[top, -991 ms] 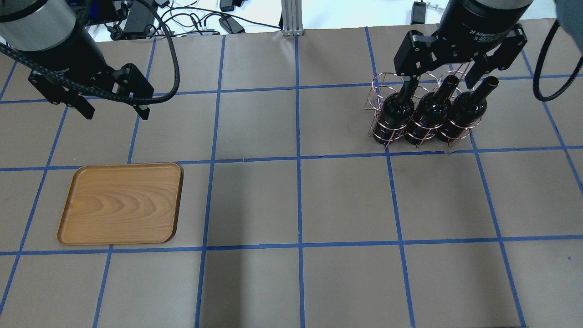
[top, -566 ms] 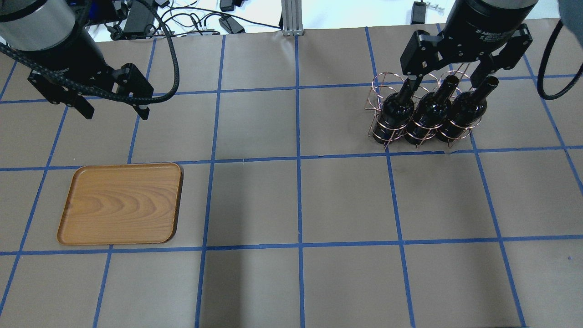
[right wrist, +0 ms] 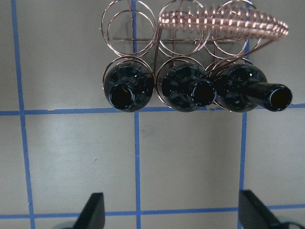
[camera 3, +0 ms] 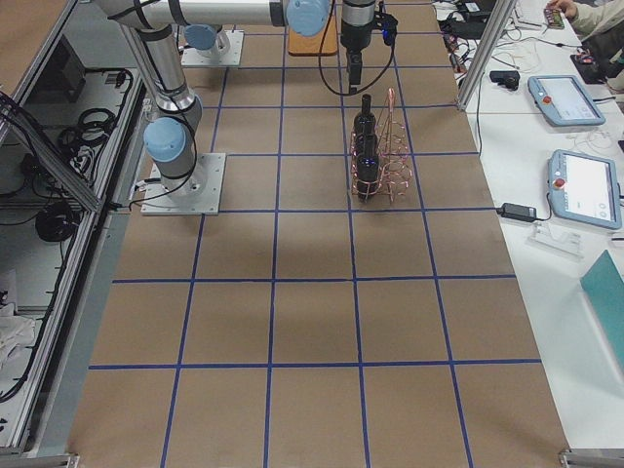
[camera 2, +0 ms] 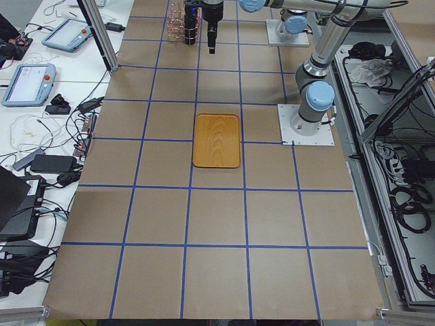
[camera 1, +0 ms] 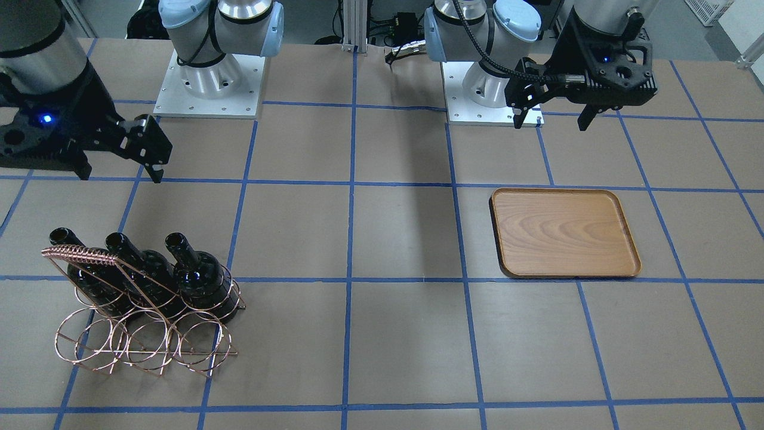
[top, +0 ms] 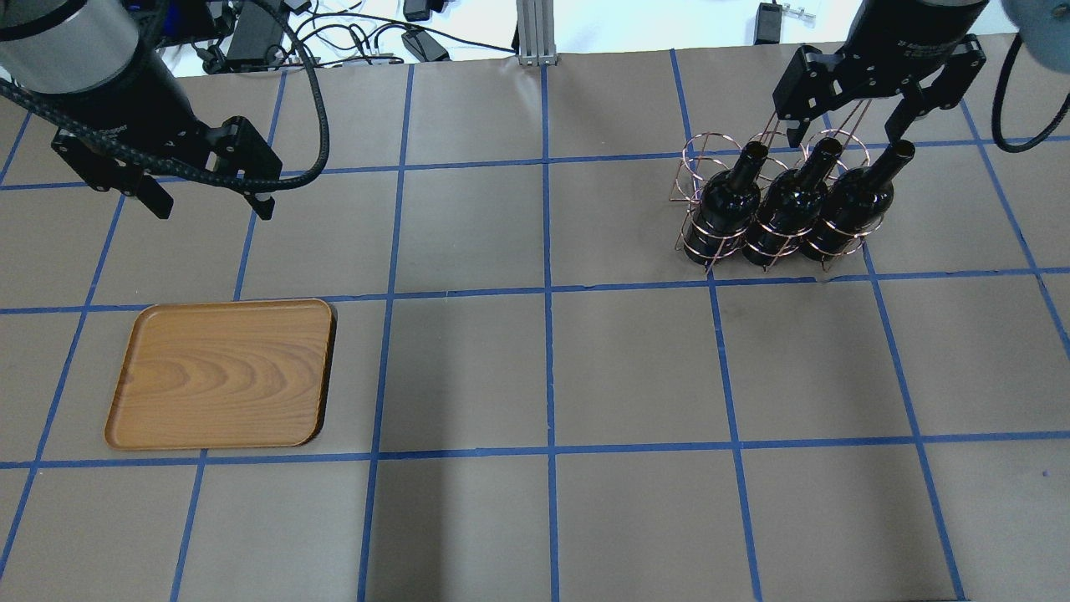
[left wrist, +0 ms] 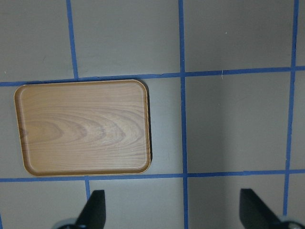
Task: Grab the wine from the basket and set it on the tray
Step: 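Lower the right gripper over the wine rack toward the nearest bottle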
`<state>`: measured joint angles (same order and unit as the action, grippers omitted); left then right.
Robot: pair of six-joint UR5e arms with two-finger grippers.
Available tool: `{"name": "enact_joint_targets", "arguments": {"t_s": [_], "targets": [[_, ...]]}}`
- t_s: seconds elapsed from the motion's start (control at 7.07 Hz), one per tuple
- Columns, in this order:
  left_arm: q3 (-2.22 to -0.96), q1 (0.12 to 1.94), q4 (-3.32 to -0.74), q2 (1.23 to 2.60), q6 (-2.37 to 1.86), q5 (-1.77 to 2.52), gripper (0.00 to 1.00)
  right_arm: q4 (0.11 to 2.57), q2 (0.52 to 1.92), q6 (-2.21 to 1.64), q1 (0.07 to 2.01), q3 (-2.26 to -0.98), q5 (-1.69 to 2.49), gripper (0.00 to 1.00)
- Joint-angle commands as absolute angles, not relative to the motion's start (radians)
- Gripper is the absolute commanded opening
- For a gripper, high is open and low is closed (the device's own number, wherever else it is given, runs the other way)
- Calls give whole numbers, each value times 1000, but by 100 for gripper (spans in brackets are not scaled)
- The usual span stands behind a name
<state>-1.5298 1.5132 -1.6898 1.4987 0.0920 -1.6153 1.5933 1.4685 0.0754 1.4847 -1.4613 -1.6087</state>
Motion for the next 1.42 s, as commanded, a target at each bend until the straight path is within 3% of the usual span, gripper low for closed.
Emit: {"name": "enact_joint_targets", "arguments": {"t_s": [0.0,1.27], "targets": [[-1531,1513,-1689,1499,92,-1615,100,1647,1411,101,1480,-1463,-1615,99],[-1529,1513,-1690,1497,92,-1615,100,1770,1362,153,1420,-1562,-1600,96]]}}
